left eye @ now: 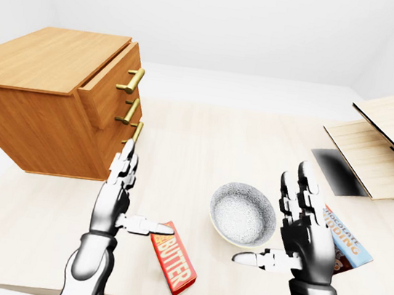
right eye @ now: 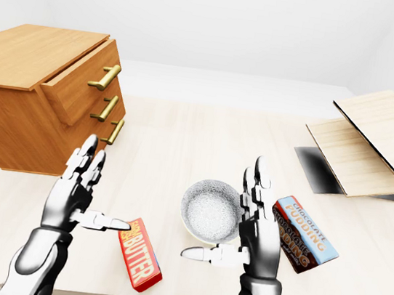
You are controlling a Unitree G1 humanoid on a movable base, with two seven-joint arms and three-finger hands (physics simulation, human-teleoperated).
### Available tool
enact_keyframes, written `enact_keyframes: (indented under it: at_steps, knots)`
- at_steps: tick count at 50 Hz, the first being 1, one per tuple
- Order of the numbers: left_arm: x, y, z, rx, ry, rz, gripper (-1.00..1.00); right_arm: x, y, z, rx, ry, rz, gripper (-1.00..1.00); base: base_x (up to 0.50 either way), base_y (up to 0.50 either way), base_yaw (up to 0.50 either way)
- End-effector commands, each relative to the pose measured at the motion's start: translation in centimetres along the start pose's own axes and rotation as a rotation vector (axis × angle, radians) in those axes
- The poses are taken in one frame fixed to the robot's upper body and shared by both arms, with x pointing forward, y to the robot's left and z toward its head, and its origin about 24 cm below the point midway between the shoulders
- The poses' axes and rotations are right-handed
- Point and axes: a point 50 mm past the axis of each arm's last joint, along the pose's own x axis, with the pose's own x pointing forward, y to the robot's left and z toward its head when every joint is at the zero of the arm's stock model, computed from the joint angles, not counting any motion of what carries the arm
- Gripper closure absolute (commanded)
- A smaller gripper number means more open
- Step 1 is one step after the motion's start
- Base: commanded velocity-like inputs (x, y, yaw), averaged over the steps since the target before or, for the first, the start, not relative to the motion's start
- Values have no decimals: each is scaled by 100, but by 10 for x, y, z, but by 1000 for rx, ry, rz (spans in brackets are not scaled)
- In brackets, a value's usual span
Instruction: Close the top drawer of the cabinet and put the bowl on top of it.
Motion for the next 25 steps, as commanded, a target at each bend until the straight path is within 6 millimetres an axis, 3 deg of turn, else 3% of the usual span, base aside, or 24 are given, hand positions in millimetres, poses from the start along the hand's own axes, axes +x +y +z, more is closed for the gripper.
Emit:
enact_keyframes:
  at_steps: [1,12,17,25]
  knots:
    - [16,4,-6,-13,6,-1,-100,-1,0,1,5,-1,3,-100,0,0,0]
    - [42,1,-1,-29,-36,-10,-100,-4,-5,10,34,-33,-2,-100,0,0,0]
    - [52,2,22,-23,-139,-5,-100,-1,-7,10,59,-44,-14,-100,0,0,0]
    - [66,7,42,-21,-226,-4,-100,-3,-6,13,63,-54,-9,-100,0,0,0]
